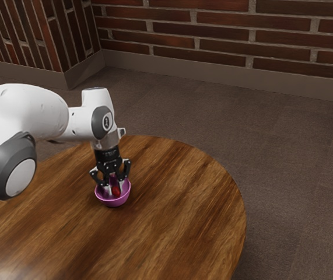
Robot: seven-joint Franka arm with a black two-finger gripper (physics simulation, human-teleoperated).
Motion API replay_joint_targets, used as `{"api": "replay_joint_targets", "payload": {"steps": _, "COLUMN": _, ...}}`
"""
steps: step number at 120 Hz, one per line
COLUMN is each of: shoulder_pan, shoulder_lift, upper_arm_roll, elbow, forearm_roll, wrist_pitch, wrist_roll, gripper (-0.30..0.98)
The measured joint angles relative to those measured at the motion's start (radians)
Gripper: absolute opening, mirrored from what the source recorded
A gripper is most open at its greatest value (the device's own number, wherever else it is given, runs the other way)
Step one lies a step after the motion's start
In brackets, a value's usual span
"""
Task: Take strawberry from the bowl
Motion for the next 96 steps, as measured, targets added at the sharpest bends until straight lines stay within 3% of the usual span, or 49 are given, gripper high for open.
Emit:
{"api": "replay_joint_targets", "payload": {"steps": 15, "shoulder_pan": -0.004, "shoulder_lift": -0.124, "upper_arm_roll": -0.004, "elbow": -0.005, "forearm_roll": 0.053, "wrist_pitch": -0.004, "wrist_roll": 0.010, "gripper": 0.12}}
{"api": "replay_joint_targets", "payload": {"steps": 26, "shoulder_pan": -0.005, "shoulder_lift": -0.189, "upper_arm_roll": -0.066, "elbow": -0.009, "forearm_roll": 0.103, "wrist_pitch": -0.015, "wrist_roll": 0.016, "gripper": 0.12}}
{"api": "replay_joint_targets", "payload": {"steps": 43, "shoulder_pan": -0.016, "shoulder_lift": -0.195, "upper_arm_roll": -0.233, "elbow": -0.002, "forearm_roll": 0.134, "wrist_pitch": -0.018, "wrist_roll": 0.022, "gripper": 0.12}}
{"api": "replay_joint_targets", "payload": {"steps": 59, "shoulder_pan": -0.015, "shoulder_lift": -0.132, "upper_arm_roll": -0.268, "elbow": 0.024, "forearm_roll": 0.140, "wrist_pitch": -0.007, "wrist_roll": 0.026, "gripper": 0.12}}
{"api": "replay_joint_targets", "payload": {"steps": 73, "shoulder_pan": -0.015, "shoulder_lift": -0.114, "upper_arm_roll": -0.273, "elbow": 0.031, "forearm_roll": 0.133, "wrist_pitch": 0.000, "wrist_roll": 0.032, "gripper": 0.35}}
{"api": "replay_joint_targets", "payload": {"steps": 85, "shoulder_pan": -0.010, "shoulder_lift": -0.263, "upper_arm_roll": -0.299, "elbow": 0.031, "forearm_roll": 0.188, "wrist_pitch": -0.028, "wrist_roll": 0.037, "gripper": 0.47}}
{"api": "replay_joint_targets", "payload": {"steps": 89, "shoulder_pan": 0.023, "shoulder_lift": -0.311, "upper_arm_roll": -0.340, "elbow": 0.032, "forearm_roll": 0.213, "wrist_pitch": -0.046, "wrist_roll": 0.047, "gripper": 0.50}}
{"api": "replay_joint_targets", "payload": {"steps": 96, "shoulder_pan": 0.174, "shoulder_lift": -0.387, "upper_arm_roll": -0.487, "elbow": 0.069, "forearm_roll": 0.245, "wrist_pitch": -0.086, "wrist_roll": 0.086, "gripper": 0.55}}
